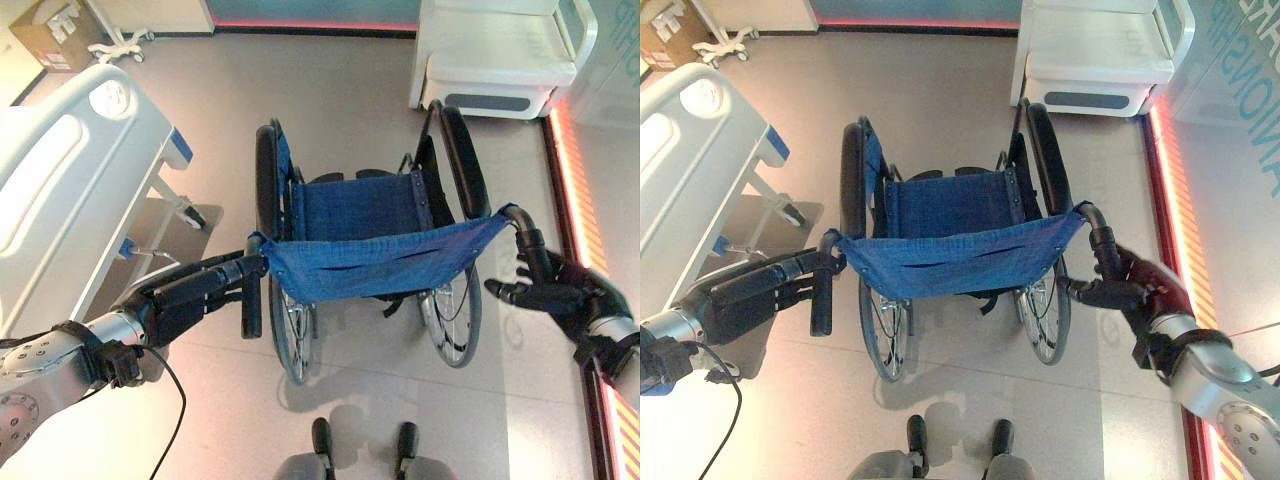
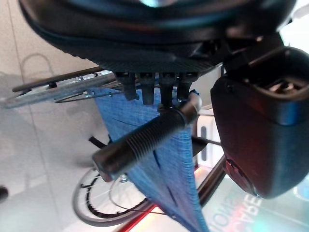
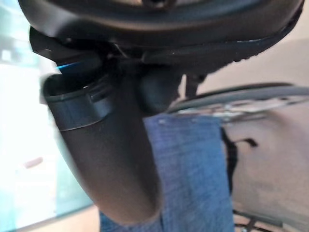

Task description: Push the wheelchair next to the bed

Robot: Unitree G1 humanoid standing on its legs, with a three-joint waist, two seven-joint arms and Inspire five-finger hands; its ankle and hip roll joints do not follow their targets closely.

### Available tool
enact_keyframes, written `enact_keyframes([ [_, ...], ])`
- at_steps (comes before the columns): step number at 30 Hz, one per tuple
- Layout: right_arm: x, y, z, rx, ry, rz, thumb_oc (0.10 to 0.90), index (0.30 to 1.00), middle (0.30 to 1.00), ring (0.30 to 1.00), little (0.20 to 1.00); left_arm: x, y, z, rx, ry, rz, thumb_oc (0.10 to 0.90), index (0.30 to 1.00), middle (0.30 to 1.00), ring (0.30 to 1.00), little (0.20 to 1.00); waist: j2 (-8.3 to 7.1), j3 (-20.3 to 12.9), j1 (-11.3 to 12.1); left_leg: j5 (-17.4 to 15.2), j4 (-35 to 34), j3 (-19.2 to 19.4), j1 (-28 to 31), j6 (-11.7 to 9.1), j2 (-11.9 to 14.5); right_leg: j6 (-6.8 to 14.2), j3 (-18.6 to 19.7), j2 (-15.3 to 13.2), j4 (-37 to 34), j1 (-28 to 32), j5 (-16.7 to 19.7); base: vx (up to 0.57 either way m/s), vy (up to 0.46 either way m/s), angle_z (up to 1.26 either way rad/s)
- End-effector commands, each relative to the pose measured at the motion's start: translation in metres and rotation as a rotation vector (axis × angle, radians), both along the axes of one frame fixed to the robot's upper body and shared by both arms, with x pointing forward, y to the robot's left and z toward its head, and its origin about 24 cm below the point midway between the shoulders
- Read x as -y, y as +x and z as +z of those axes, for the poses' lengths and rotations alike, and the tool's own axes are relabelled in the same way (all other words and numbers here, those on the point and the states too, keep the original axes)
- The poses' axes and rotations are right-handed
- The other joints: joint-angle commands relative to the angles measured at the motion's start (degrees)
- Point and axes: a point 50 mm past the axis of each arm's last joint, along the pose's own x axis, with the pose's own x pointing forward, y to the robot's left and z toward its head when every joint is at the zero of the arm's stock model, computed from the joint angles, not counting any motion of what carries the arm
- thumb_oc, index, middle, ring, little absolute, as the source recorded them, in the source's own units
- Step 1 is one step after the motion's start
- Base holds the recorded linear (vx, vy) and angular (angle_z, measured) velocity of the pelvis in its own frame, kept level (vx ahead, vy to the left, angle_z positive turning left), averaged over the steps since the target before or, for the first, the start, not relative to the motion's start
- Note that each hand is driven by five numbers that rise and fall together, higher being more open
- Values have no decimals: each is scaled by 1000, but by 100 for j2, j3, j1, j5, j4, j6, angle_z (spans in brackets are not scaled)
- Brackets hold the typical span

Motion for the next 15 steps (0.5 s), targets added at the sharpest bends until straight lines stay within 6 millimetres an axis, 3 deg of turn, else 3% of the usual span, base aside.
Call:
enact_keyframes([
  [1, -4, 12, 25, 88, -62, 11, 800, 900, 900, 900, 900, 33, -2, 11, -3, -105, -223, 800, 900, 900, 900, 900, -39, 233, -298, 220, 9, 316, -105, -211, 181, 98, 2, -51, 55, -138, 333, 53, -8, 1],
  [9, -2, 22, 31, 91, -90, 14, 800, 900, 900, 900, 900, 33, 6, 15, 6, -75, -205, 800, 900, 900, 900, 900, -23, 247, -266, 211, 40, 284, -112, -203, 165, 79, 9, -64, 93, -143, 321, 21, -1, 0],
  [10, -2, 23, 32, 92, -95, 16, 675, 712, 712, 712, 712, 31, 7, 14, 2, -51, -202, 800, 900, 900, 900, 900, -21, 252, -254, 214, 39, 285, -108, -203, 168, 75, -2, -66, 95, -139, 321, 0, 0, 0],
  [11, -2, 23, 33, 92, -95, 16, 612, 618, 618, 618, 618, 31, 7, 14, 1, -46, -202, 800, 900, 900, 900, 900, -21, 251, -253, 214, 38, 284, -105, -202, 169, 73, -5, -66, 94, -136, 322, 0, 0, 0],
  [12, -2, 24, 34, 98, -96, 11, 489, 434, 434, 434, 434, 29, 7, 13, -6, -27, -203, 800, 900, 900, 900, 900, -22, 245, -245, 213, 37, 277, -98, -200, 168, 68, -12, -64, 90, -126, 321, 0, 0, 0],
  [13, -1, 24, 35, 102, -96, 6, 400, 300, 300, 300, 300, 27, 6, 13, -12, -13, -206, 800, 900, 900, 900, 900, -23, 237, -236, 209, 38, 273, -91, -200, 166, 65, -20, -61, 91, -117, 316, 0, 0, 0],
  [15, 1, 23, 39, 116, -101, -6, 400, 300, 300, 300, 300, 23, 5, 13, -23, 26, -215, 800, 900, 900, 900, 900, -28, 222, -223, 205, 40, 269, -80, -199, 165, 58, -34, -57, 97, -108, 311, 31, -10, 0],
])
